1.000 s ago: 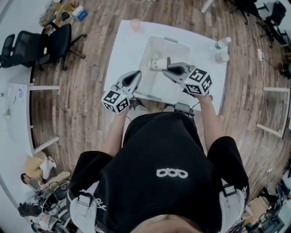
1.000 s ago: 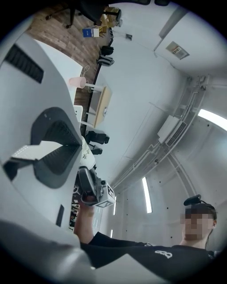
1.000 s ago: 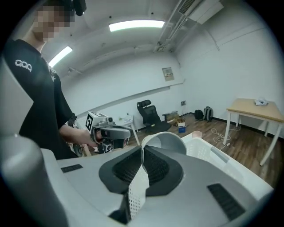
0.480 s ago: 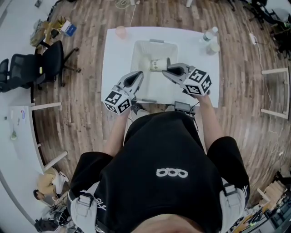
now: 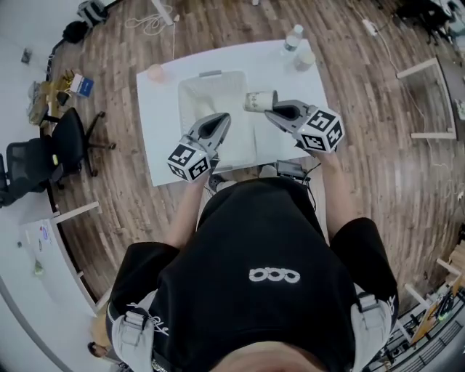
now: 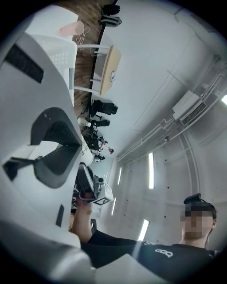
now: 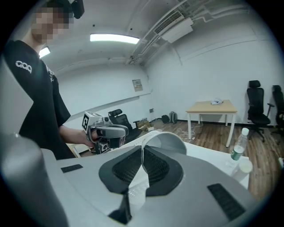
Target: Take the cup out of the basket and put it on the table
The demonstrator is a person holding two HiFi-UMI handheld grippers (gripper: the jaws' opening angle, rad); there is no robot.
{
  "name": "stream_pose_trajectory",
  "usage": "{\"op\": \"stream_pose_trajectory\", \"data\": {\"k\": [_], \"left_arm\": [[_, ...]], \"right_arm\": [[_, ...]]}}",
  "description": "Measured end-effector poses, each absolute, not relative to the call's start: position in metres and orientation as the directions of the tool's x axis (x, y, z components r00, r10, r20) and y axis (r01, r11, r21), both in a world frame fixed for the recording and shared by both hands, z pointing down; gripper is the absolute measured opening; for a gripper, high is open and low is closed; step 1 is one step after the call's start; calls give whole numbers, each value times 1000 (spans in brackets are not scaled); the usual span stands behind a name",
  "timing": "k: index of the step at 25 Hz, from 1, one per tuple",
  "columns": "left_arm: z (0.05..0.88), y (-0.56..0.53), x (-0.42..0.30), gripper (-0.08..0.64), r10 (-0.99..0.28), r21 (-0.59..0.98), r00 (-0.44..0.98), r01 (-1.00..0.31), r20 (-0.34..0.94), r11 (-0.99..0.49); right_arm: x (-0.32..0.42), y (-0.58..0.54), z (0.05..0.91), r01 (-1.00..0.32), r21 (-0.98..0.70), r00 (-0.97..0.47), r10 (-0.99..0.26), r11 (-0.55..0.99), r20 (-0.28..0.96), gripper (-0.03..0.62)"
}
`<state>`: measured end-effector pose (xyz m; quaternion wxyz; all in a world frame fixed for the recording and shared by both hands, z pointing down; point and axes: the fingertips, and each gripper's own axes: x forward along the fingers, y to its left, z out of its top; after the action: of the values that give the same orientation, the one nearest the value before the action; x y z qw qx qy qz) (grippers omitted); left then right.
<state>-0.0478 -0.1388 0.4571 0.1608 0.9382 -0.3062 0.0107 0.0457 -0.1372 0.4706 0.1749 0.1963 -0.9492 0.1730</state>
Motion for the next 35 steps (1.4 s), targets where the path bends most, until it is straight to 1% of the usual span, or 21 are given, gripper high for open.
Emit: {"op": "stream_pose_trajectory", "data": {"k": [10,13,17,20,25,30,35], "left_arm": [[457,-138,26,8,-382,293,916,-402,124,-867],[460,-135,42,8,-340,294,931,-365,134,-883],[462,-131,61,8,-310,293,940,-340,145,-894],[462,-128,68,8,-299,292,942,-332,153,-897],[464,-123,69,8,-312,293,935,-350,167,-890],[468,-120,65,8,-356,298,918,-395,177,-869],[469,-122,63,8,-408,299,896,-444,178,-845]], "right_arm": [[144,-119,480,-652,-271,-743,-524,708,417,37],[166,-111,486,-692,-282,-711,-562,664,422,37],[186,-108,495,-716,-288,-690,-582,636,431,37],[194,-109,505,-730,-269,-671,-581,629,461,37],[206,-123,537,-742,-192,-617,-543,642,569,37],[220,-148,578,-737,-149,-568,-484,659,666,37],[229,-180,620,-693,-50,-484,-413,719,771,37]]}}
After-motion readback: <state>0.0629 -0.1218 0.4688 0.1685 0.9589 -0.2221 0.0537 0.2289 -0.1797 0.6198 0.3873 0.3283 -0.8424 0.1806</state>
